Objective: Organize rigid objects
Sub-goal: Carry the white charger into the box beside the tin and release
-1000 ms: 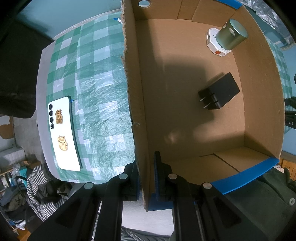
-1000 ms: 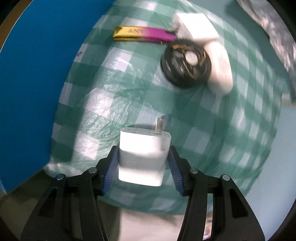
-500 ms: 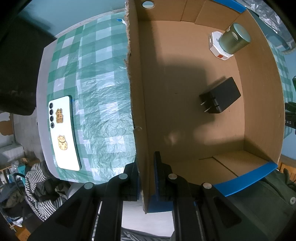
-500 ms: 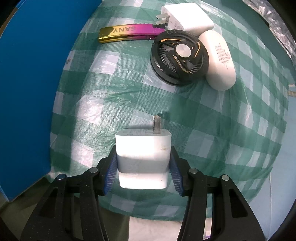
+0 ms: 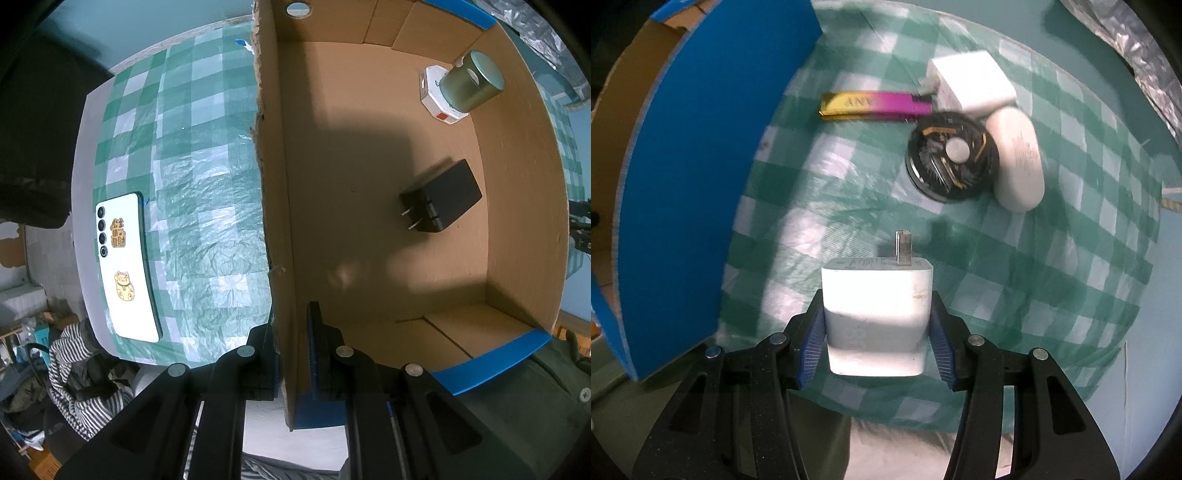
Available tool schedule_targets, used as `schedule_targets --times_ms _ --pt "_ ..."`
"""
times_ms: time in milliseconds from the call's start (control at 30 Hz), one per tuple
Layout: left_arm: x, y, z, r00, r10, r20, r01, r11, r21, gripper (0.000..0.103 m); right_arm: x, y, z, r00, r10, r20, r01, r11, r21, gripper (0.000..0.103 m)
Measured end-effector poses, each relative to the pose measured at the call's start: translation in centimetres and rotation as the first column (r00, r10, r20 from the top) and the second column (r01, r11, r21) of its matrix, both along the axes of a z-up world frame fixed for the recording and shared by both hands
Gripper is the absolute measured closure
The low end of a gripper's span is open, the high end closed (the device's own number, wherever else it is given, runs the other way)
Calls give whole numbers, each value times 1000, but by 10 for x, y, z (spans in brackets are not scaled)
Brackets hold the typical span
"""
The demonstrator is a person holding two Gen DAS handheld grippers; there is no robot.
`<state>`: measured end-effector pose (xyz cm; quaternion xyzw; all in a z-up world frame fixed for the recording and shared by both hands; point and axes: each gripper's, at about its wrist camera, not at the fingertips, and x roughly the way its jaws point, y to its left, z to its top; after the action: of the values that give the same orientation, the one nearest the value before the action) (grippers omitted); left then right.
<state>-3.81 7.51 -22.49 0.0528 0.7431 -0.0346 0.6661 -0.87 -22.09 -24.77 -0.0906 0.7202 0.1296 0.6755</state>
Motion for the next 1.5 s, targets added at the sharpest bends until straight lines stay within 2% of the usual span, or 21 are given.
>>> schedule_targets --times_ms 500,567,633,967,1133,1500 --pt "-3 5 -3 1000 12 3 -12 1000 -3 93 31 31 69 996 72 55 -74 997 24 52" --pt "-4 5 -3 1000 13 5 -13 1000 -4 93 22 33 83 994 83 66 -85 996 31 52" --pt "-4 5 -3 1000 12 5 -12 1000 -4 93 24 38 79 992 98 80 -102 994 41 52" --pt "-6 6 -2 1000 15 11 -15 1000 -2 93 40 79 105 974 177 139 -189 979 76 52" --pt "-7 7 -1 1000 17 12 -17 1000 -4 93 47 102 109 963 218 155 -232 969 79 52" --pt "-9 9 0 1000 13 17 -13 1000 -3 93 55 150 95 937 311 155 -323 945 53 52"
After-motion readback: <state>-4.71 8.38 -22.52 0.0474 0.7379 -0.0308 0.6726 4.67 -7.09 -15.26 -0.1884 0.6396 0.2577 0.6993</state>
